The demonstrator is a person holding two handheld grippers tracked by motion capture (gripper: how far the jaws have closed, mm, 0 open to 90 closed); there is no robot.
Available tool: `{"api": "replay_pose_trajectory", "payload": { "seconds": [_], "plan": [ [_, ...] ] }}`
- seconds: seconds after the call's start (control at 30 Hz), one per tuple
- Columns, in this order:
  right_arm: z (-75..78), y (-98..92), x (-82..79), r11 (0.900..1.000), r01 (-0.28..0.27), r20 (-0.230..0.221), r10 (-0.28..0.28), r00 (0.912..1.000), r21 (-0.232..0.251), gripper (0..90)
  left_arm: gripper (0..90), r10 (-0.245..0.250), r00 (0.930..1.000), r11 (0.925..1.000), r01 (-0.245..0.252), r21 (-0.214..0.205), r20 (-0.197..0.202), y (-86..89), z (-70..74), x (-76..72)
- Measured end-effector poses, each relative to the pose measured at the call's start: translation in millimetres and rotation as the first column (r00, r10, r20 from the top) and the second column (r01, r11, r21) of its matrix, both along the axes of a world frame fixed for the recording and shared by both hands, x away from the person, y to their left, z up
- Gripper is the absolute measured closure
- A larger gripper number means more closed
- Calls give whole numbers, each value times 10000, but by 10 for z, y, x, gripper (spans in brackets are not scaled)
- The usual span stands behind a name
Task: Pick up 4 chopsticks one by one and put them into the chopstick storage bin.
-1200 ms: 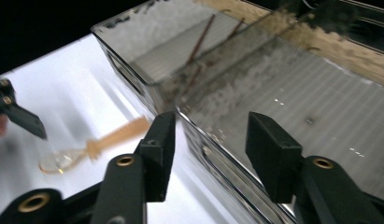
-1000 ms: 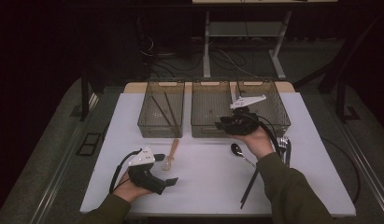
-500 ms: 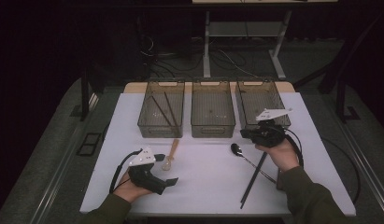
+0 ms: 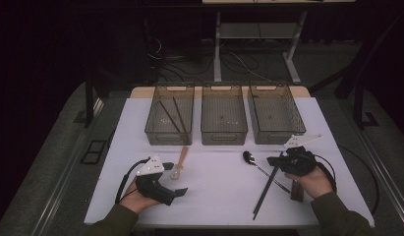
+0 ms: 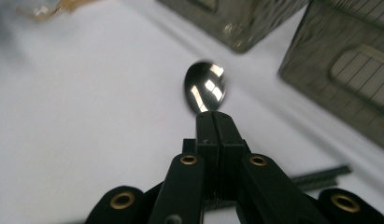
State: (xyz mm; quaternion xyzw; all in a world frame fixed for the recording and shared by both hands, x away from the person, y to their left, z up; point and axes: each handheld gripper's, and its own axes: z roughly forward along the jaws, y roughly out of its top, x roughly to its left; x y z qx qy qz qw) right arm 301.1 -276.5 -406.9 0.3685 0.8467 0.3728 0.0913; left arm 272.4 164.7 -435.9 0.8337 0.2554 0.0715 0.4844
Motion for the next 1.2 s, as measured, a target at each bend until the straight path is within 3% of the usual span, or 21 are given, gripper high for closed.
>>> {"api": "replay_pose_trajectory", "payload": {
  "seconds": [0.3, 0.5, 0.73, 1.2],
  "plan": [
    [-138, -39, -344, 9959, -894, -441, 888, 9951, -125, 895, 0, -30, 10000, 9999, 29, 116, 23, -1, 2, -3],
    [-226, 1, -479, 9892, -1450, -687, 1433, 9873, -213, 895, 0, -11, 10000, 9999, 10, 123, 9, -5, 0, -3],
    [-300, 130, -523, 9739, -2195, -1000, 2131, 9719, -578, 895, 0, -15, 10000, 10000, 15, 78, 27, 0, 2, -2],
    [-351, 229, -535, 9635, -2584, -1085, 2502, 9621, -694, 895, 0, -25, 10000, 10000, 25, 72, 15, 0, 1, -1]
  ]
}}
